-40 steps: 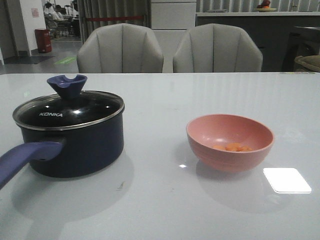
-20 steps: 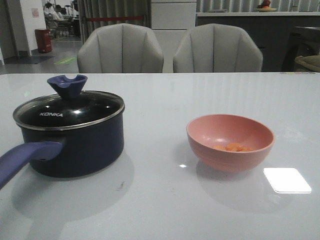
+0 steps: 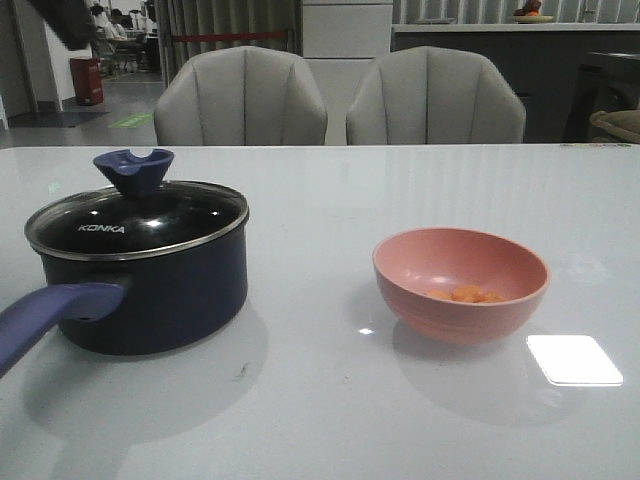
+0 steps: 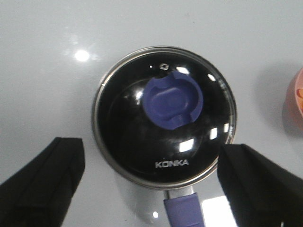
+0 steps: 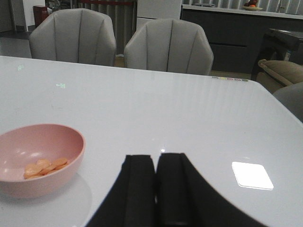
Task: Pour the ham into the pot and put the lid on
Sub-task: 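Lower the left gripper onto the purple knob of the glass lid and grasp it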
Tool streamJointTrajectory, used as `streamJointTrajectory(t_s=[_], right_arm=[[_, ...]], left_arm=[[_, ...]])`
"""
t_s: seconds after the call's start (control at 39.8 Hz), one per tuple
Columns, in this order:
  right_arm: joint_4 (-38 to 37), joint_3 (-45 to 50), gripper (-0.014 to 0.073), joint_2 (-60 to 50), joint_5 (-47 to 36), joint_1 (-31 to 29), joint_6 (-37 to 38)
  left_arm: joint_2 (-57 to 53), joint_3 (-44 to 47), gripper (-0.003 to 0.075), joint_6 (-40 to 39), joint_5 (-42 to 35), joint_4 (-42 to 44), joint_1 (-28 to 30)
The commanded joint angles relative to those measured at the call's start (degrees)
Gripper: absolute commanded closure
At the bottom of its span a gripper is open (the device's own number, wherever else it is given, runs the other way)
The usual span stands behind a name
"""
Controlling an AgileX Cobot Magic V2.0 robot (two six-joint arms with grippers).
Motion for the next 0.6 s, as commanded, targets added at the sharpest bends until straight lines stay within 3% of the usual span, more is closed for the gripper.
streamJointTrajectory(t_s=[0.0,0.35,0.58], right_arm=[[-0.8,-0.3,0.0454,-1.1,-4.7,-0.4,0.0],[-0.8,-0.3,0.0454,-1.1,-4.7,-0.4,0.0],[-0.8,-0.3,0.0454,-1.2,-4.7,-0.4,0.0]], left_arm=[[3.2,-5.2,0.0092,-3.3,-1.2,-0.3,-1.9],[17.6,-19.0,0.0092,-12.7,8.8,9.7,-6.6],[22.5,-23.7,0.0092,-17.0,13.0,9.7,-6.7]])
